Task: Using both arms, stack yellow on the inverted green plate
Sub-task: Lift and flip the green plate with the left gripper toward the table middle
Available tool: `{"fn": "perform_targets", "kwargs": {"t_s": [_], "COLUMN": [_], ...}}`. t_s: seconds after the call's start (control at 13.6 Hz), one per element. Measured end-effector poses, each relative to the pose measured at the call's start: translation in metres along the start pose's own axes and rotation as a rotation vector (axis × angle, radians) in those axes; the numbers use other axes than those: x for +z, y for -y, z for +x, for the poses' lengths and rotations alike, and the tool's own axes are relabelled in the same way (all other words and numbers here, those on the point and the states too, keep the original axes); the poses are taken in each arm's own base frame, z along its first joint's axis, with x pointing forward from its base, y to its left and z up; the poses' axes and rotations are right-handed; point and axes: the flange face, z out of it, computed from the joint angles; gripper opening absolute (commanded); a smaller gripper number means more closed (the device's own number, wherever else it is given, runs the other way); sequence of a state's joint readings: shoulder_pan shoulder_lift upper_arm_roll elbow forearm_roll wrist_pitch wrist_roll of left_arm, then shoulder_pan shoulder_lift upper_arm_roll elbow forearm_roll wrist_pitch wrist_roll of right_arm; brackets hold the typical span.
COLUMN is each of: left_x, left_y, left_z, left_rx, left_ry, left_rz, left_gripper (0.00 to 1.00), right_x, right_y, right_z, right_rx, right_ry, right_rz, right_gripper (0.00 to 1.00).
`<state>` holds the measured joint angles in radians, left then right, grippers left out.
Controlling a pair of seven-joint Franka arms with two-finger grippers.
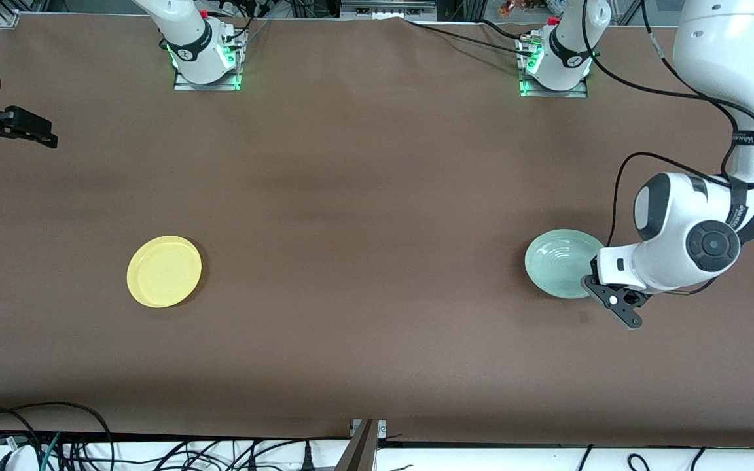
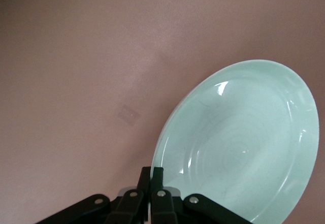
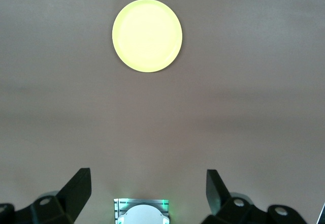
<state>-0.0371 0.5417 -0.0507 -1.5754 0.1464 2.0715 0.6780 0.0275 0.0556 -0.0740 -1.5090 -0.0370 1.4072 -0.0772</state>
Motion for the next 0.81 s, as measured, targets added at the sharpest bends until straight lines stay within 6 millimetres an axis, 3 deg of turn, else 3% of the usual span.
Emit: {"fn": "perform_targets", "kwargs": {"t_s": [0.22,0.44,0.81], "left_x": [-0.046,-0.081,-0.084], "left_y": [-0.044,-0.107,-0.218], "left_z": [0.039,0.084,0.133], "left_rx": [0.020,0.021,-0.017], "left_ry": [0.071,0.151,0.274], "left_rz": [0.093,0.228,0.550], "left_gripper": [0.00,0.00,0.00], "right_x": [0.000,0.000,0.000], "right_y": [-0.001,-0.001,-0.003], "right_z": [0.000,0.000,0.000], "right_rx": [0.001,0.002,0.006], "right_ry": [0.000,0.000,0.000], "right_rz": [0.000,0.000,0.001], "right_gripper": [1.00,1.00,1.00]}}
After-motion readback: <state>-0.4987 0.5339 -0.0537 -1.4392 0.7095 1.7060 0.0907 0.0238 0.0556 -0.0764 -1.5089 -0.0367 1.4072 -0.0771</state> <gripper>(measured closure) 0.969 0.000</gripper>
